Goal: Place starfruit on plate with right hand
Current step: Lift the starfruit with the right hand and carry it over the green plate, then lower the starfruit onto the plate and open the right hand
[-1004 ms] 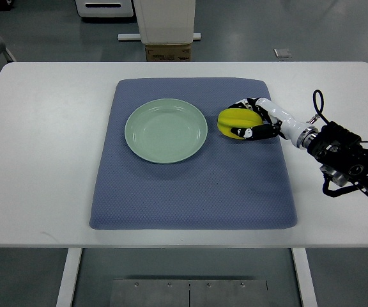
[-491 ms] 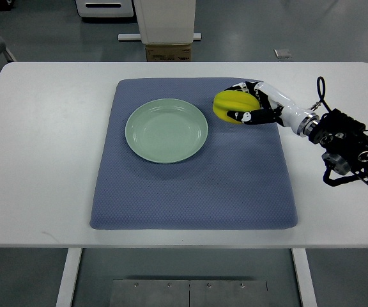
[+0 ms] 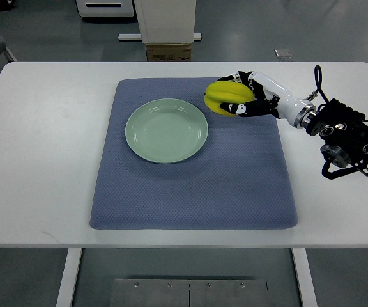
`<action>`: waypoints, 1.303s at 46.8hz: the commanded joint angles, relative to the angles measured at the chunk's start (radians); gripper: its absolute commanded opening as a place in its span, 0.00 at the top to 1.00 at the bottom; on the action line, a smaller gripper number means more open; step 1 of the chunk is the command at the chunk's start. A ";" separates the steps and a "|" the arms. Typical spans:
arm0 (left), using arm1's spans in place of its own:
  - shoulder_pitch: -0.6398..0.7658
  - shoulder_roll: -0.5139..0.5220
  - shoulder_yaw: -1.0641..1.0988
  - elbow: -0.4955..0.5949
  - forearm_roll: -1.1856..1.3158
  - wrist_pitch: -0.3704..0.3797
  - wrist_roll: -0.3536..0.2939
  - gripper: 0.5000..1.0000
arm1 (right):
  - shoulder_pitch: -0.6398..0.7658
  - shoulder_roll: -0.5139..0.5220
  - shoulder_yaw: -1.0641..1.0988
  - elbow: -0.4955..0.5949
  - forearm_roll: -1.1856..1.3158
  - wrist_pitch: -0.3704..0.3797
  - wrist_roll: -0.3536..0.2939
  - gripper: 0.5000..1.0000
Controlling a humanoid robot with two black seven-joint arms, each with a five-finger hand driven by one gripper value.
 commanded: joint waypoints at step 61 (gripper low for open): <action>0.000 0.000 0.000 0.000 0.000 0.000 0.000 0.00 | 0.005 0.276 -0.009 -0.040 -0.002 -0.193 -0.127 1.00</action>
